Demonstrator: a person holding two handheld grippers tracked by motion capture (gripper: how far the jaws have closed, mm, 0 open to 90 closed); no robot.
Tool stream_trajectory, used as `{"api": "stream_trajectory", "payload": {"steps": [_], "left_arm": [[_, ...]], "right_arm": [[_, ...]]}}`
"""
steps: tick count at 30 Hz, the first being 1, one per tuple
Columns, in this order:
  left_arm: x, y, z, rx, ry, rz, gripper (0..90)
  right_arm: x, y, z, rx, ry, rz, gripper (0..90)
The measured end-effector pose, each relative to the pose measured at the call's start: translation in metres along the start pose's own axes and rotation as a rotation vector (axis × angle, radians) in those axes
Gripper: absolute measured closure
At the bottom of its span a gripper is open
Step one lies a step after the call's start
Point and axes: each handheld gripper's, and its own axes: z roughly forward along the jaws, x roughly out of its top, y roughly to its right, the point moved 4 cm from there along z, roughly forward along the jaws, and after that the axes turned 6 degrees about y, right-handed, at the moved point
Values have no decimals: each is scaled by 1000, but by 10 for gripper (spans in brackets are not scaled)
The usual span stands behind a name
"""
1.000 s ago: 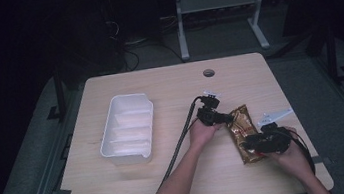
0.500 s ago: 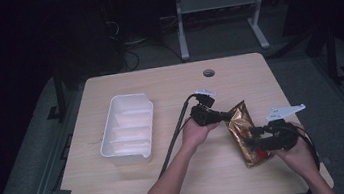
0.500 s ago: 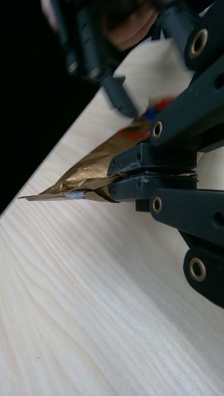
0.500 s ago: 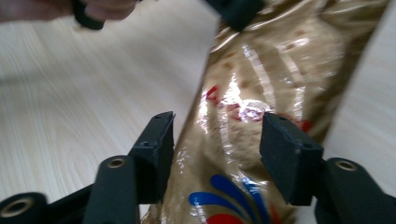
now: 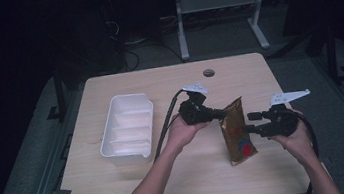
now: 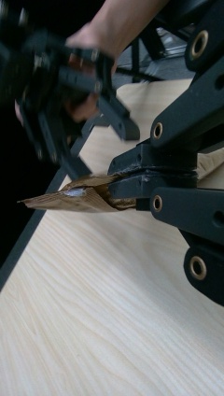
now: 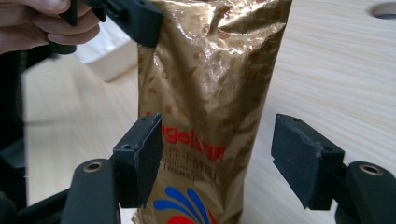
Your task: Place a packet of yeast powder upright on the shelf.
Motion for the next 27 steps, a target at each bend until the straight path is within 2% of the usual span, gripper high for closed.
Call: {"api": "stream_trajectory", "payload": {"steps": [1, 2, 3, 4, 6, 7, 8, 9, 10, 14, 15, 16, 17, 18, 19, 20, 21, 22, 23, 24, 25, 27], "left_arm": [[2, 4, -6, -5, -6, 21, 888], [2, 4, -6, -5, -6, 21, 888], [3, 7, -10, -14, -14, 39, 888], [3, 7, -10, -14, -14, 39, 888], [4, 10, -14, -16, -20, 52, 888], [5, 11, -16, -21, -27, 63, 889], [6, 13, -17, -27, -26, 67, 889], [8, 15, -18, -28, -30, 78, 889], [9, 17, -19, -27, -36, 94, 889], [13, 22, -21, -34, -51, 120, 889], [13, 24, -21, -39, -60, 132, 889], [13, 24, -21, -39, -60, 132, 888], [14, 24, -21, -34, -71, 143, 888], [14, 24, -21, -34, -71, 143, 888], [14, 24, -21, -26, -72, 148, 888], [14, 24, -21, -24, -72, 148, 888], [14, 21, -23, -9, -73, 152, 886], [14, 21, -23, -9, -73, 152, 885], [14, 18, -25, 9, -71, 151, 884], [14, 18, -25, 9, -71, 151, 881], [14, 17, -26, 18, -70, 152, 876], [13, 14, -27, 24, -66, 145, 867]], "right_arm": [[1, 0, 3, 15, -3, -2, 328], [1, 0, 3, 15, -3, -2, 328], [5, 1, 9, 47, 3, 2, 318], [7, 2, 12, 63, 9, 1, 318], [9, 2, 14, 72, 6, -3, 317], [13, 3, 19, 103, 22, -11, 320], [13, 3, 19, 103, 22, -11, 320], [15, 4, 24, 135, 12, -5, 301], [15, 4, 24, 135, 12, -5, 301], [18, 0, 33, 222, 18, -9, 287], [18, -2, 37, 261, 5, -12, 281], [18, -2, 37, 261, 5, -12, 281], [18, -3, 40, 293, 10, -8, 293], [18, -3, 40, 293, 10, -8, 293], [18, -5, 41, 304, 15, -13, 353], [18, -5, 41, 304, 15, -13, 353], [19, -7, 40, 288, 10, -21, 418], [19, -7, 40, 288, 10, -21, 418], [18, -7, 38, 271, 5, -26, 511], [18, -7, 38, 271, 5, -26, 511], [17, -7, 36, 265, 3, -28, 602], [17, -8, 35, 266, -1, -29, 627]]}}
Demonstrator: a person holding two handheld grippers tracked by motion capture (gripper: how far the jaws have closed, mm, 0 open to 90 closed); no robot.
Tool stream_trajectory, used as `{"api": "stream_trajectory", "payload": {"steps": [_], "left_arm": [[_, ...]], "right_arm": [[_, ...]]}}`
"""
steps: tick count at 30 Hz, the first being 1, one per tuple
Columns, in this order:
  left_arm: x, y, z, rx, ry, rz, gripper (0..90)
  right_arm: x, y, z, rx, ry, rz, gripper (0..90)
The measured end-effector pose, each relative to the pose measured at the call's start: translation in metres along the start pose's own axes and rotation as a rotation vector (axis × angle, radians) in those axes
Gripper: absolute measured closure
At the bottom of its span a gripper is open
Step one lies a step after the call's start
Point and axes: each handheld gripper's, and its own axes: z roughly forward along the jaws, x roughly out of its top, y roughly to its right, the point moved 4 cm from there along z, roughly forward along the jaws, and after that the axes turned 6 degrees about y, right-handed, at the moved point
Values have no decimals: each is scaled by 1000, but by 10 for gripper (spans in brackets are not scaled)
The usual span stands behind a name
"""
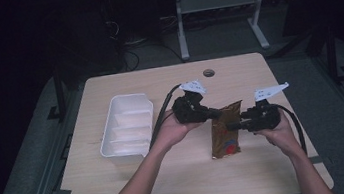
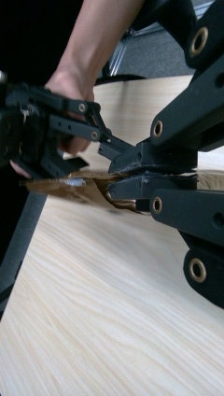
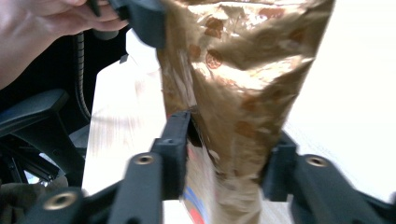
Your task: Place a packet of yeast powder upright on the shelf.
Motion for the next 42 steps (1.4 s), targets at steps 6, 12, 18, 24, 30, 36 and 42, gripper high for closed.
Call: {"api": "stream_trajectory", "payload": {"steps": [6, 12, 18, 24, 30, 36, 42], "left_arm": [[-4, -3, -2, 7, 7, -10, 767], [-7, -2, -6, 23, 7, 9, 669], [-12, -5, -9, 46, 10, 7, 576], [-15, -6, -12, 62, 11, 11, 503], [-25, -4, -14, 63, 8, 21, 459], [-36, 1, -16, 86, -3, 53, 446], [-49, 7, -19, 108, -11, 78, 421]], "right_arm": [[2, -9, 1, -47, -50, -37, 704], [3, -12, -1, -54, -52, -40, 717], [2, -13, -1, -53, -37, -30, 725], [1, -13, -4, -62, -28, -30, 729], [2, -13, -9, -76, -10, -30, 733], [4, -14, -15, -88, 10, -18, 734], [6, -15, -20, -113, 28, -11, 734]]}}
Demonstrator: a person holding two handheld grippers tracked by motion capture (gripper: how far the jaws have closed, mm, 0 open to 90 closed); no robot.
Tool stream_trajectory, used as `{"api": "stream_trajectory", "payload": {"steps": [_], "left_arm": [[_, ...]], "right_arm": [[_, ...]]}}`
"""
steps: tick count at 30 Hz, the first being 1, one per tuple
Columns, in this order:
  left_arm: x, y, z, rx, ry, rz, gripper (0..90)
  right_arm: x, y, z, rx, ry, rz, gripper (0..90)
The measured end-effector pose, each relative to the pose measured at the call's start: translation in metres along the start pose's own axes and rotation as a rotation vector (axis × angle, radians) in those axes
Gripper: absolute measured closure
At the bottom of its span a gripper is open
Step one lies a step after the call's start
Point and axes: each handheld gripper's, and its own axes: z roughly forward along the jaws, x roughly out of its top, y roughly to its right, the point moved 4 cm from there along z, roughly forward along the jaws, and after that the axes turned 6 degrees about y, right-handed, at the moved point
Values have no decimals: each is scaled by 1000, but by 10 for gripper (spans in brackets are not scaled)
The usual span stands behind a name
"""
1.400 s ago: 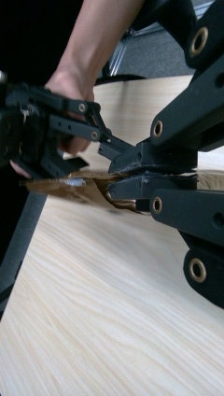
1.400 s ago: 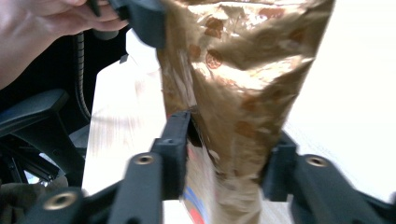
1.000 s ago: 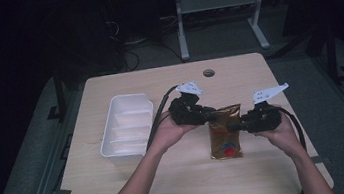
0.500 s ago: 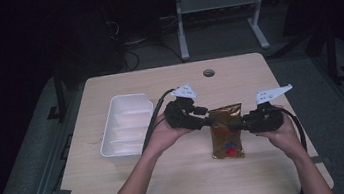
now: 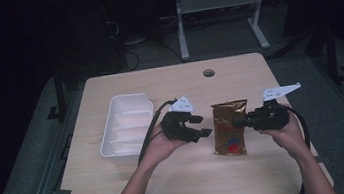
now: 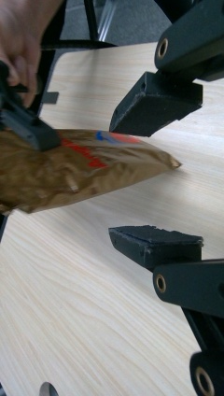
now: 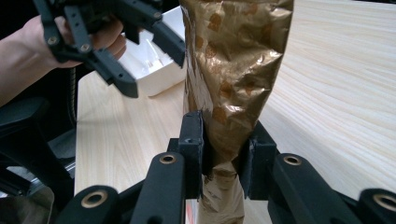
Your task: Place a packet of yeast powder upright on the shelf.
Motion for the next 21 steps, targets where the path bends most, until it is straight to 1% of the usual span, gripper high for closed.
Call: {"api": "stream_trajectory", "payload": {"steps": [1, 2, 4, 5, 6, 8, 9, 10, 11, 13, 14, 15, 16, 17, 19, 20, 21], "left_arm": [[0, 0, 0, 0, 0, 0, 416], [-5, 2, -3, 10, 0, 0, 410], [-8, 3, -4, 15, 2, 2, 407], [-11, 5, -6, 22, -3, 10, 406], [-17, 7, -8, 37, -20, 17, 392], [-23, 9, -9, 40, -17, 18, 381], [-23, 9, -9, 40, -17, 18, 377], [-30, 13, -10, 48, -26, 19, 368], [-30, 13, -10, 48, -26, 19, 363], [-36, 16, -12, 51, -30, 22, 360], [-42, 19, -13, 56, -37, 28, 352], [-42, 19, -13, 56, -37, 28, 350], [-48, 22, -16, 62, -35, 27, 344], [-48, 22, -16, 62, -35, 27, 339], [-54, 25, -18, 61, -30, 21, 336], [-59, 27, -20, 70, -28, 24, 325], [-59, 27, -20, 70, -28, 24, 320]], "right_arm": [[0, 0, 0, 0, 0, 0, 734], [0, 1, -2, -11, 4, 8, 734], [0, 1, -3, -11, 9, 13, 734], [1, 0, -4, -11, 16, 17, 734], [3, -2, -6, -18, 21, 17, 734], [7, -4, -8, -32, 24, 12, 734], [9, -4, -9, -37, 29, 9, 734], [10, -5, -9, -37, 33, 11, 734], [10, -5, -9, -37, 33, 11, 734], [14, -5, -9, -42, 41, 12, 734], [17, -5, -8, -45, 50, 14, 734], [17, -5, -8, -45, 50, 14, 734], [20, -5, -5, -46, 54, 23, 735], [20, -5, -5, -46, 54, 23, 735], [23, -5, -1, -51, 45, 19, 735], [25, -5, 3, -54, 35, 22, 735], [25, -5, 3, -54, 35, 22, 735]]}}
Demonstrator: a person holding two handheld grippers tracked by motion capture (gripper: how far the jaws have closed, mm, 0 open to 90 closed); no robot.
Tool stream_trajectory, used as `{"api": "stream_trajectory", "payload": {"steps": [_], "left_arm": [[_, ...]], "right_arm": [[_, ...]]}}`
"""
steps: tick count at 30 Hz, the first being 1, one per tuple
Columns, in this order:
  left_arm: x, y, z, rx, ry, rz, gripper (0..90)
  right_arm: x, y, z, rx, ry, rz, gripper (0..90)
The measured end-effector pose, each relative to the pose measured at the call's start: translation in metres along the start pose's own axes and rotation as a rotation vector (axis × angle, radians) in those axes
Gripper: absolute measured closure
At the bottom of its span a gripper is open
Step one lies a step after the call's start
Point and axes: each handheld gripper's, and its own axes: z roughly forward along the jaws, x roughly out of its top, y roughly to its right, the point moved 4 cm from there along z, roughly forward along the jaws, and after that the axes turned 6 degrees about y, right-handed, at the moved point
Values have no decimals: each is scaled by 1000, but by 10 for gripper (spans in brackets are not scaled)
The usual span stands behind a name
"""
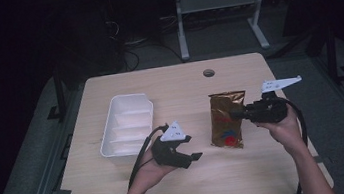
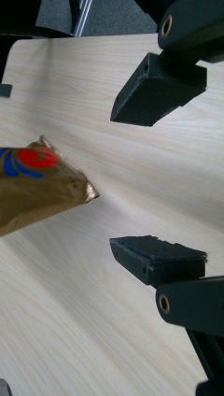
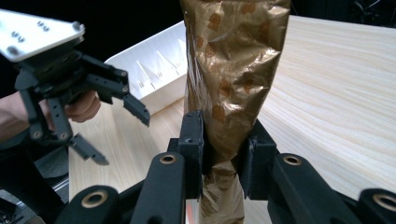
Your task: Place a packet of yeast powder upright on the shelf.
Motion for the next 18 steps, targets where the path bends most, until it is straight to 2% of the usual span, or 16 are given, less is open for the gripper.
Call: {"api": "stream_trajectory", "payload": {"steps": [11, 18], "left_arm": [[-22, 4, -17, 29, 38, -20, 275], [-37, 14, -16, 28, 10, 8, 269]], "right_arm": [[14, -3, 21, -11, 8, 17, 735], [25, -7, 35, -19, 13, 23, 735]]}}
